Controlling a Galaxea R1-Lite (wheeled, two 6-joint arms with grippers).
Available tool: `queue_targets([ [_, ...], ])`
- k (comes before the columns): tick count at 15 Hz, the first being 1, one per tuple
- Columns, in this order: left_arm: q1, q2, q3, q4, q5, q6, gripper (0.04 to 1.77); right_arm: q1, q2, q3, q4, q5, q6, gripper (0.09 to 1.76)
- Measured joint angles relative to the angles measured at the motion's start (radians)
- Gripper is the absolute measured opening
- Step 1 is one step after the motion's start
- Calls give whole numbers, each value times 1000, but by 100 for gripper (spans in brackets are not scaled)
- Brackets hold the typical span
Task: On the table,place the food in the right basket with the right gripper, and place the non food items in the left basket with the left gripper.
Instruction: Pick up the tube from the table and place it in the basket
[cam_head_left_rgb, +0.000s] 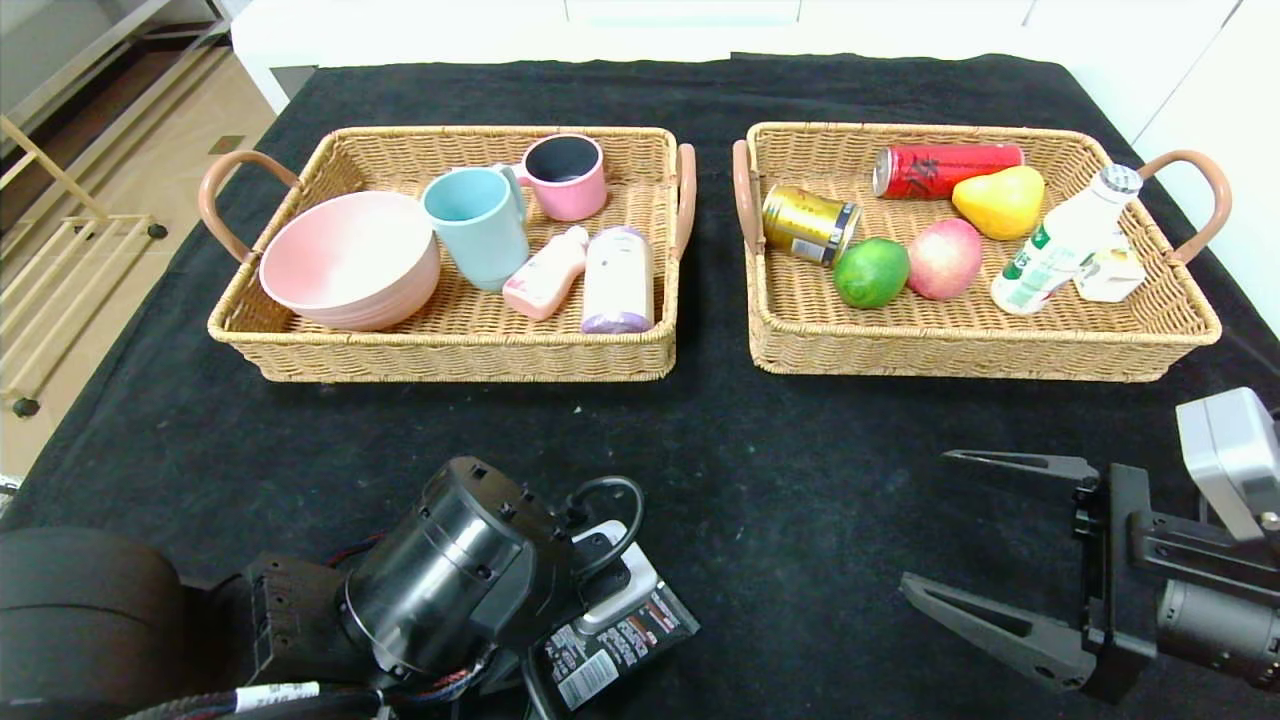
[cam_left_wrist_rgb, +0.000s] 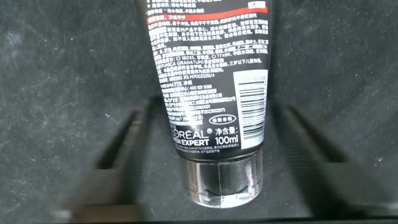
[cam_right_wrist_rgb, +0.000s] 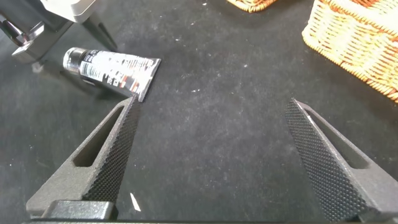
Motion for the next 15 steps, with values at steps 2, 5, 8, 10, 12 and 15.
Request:
queue_targets([
  [2, 0, 1, 0, 0, 0, 2, 102, 0, 0, 1, 0, 0, -1, 171],
  [5, 0, 5, -1, -1, 0, 3, 83, 0, 2, 2, 0, 2, -3, 171],
  [8, 0, 8, -3, -1, 0, 1, 83, 0, 2, 2, 0, 2, -3, 171],
  [10, 0, 10, -3, -2, 0, 1, 83, 0, 2, 2, -1, 2, -3, 171],
  [12, 0, 11, -4, -2, -1, 0, 83, 0, 2, 2, 0, 2, -2, 171],
  [15, 0, 11, -3, -1, -1, -2, 83, 0, 2, 2, 0, 2, -4, 171],
])
